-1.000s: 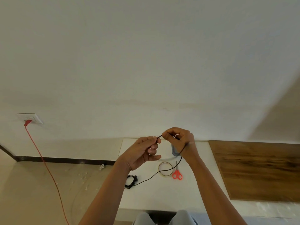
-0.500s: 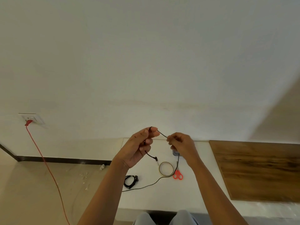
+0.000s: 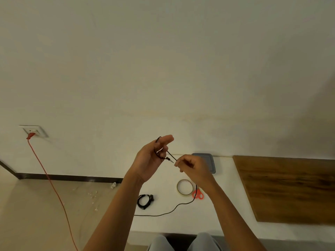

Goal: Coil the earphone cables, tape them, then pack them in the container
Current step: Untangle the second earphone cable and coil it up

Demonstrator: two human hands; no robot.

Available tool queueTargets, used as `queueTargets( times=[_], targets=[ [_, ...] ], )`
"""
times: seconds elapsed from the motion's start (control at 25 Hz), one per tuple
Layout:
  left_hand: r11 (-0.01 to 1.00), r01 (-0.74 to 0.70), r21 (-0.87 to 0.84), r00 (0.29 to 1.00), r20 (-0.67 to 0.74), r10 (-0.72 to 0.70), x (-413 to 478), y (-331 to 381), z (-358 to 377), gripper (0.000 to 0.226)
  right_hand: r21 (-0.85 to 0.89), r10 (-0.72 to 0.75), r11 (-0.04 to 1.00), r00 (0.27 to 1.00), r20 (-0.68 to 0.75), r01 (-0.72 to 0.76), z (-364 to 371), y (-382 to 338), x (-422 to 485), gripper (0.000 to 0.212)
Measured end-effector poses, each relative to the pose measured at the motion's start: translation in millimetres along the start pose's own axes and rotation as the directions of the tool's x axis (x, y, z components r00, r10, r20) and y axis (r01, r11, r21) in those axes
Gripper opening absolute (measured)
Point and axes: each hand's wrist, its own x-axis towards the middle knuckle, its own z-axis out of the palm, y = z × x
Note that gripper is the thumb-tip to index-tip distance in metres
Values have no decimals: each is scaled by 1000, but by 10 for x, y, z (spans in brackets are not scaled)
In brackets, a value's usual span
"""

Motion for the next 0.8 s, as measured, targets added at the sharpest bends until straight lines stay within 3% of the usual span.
queueTargets(
  times=[0.12, 0.44, 0.6, 0.8],
  targets=[
    [991, -12, -132, 1000, 5, 13, -27, 90, 8, 33, 18, 133, 991, 984, -120, -132, -33, 101, 28, 24],
    [995, 71, -65, 997, 47, -68, -65, 97, 134, 40, 25, 304, 951, 913, -273, -309, 2, 266, 89, 19],
    [995, -102, -5, 993, 64, 102, -35, 74, 126, 34, 4, 279, 959, 946, -163, -282, -2, 218, 50, 20],
    [964, -199, 178, 977, -39, 209, 44, 22, 15, 30, -51, 52, 997, 998, -20, -53, -27, 84, -223, 17]
  ],
)
